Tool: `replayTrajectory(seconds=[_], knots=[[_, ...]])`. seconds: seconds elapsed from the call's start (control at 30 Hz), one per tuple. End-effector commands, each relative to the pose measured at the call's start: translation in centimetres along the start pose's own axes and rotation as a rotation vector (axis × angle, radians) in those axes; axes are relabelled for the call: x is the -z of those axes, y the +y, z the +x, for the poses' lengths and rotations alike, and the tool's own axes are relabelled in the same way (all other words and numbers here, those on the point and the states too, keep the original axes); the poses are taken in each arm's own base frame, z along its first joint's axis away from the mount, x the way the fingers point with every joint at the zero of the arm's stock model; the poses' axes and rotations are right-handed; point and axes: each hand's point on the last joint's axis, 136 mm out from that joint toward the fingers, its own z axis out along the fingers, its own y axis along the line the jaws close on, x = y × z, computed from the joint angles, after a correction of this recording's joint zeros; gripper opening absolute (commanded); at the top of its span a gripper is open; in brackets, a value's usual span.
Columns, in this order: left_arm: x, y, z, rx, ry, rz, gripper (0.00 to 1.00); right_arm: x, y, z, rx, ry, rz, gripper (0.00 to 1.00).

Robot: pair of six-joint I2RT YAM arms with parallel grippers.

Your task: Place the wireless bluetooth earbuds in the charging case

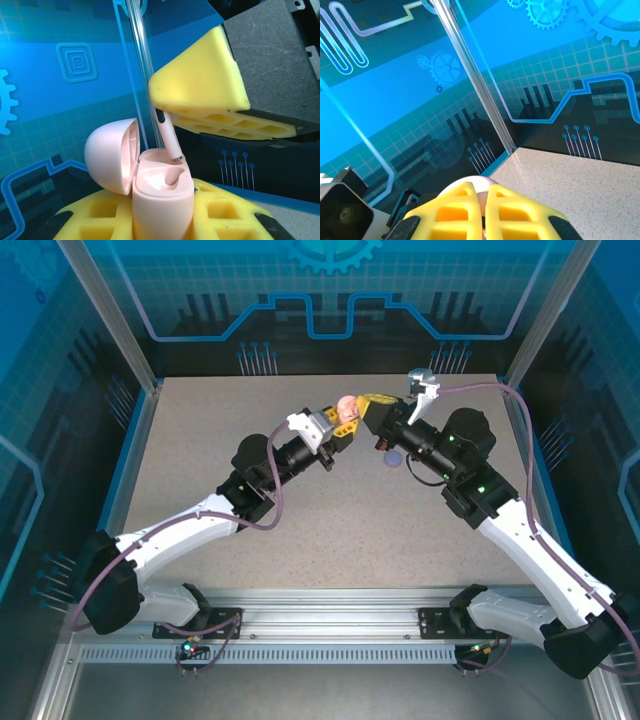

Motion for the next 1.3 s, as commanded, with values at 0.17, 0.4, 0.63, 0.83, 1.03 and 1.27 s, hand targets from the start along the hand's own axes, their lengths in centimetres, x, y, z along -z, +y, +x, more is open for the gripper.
replayTrajectory(seconds=[0.17, 0.4, 0.63, 0.83, 1.03, 1.27], knots=[[-0.3, 0.6, -3.0, -0.04, -0.074, -0.028, 0.0, 0.4, -0.5, 1.1, -0.013, 0.038, 0.005, 0.07], [-0.2, 0.8, -3.3, -0.042, -0.078, -0.038, 0.0, 0.7, -0.7, 1.7, -0.013, 0.056, 0.018, 0.06], [-0.2, 0.8, -3.4, -0.033, -0.076, -0.035, 0.0, -0.2, -0.8, 3.6, 0.007, 0.174, -0.002, 0.06], [-0.1, 0.8, -3.1, -0.021, -0.07, -0.039, 0.0, -0.6, -1.5, 5.0, 0.015, 0.221, 0.016, 0.08], [0.0, 0.9, -3.0, -0.013, -0.062, -0.046, 0.0, -0.3, -2.1, 5.0, 0.012, 0.219, 0.053, 0.23], [0.0, 0.8, -2.3, 0.005, -0.047, -0.042, 0.0, -0.3, -1.9, 3.6, 0.002, 0.184, 0.055, 0.45]])
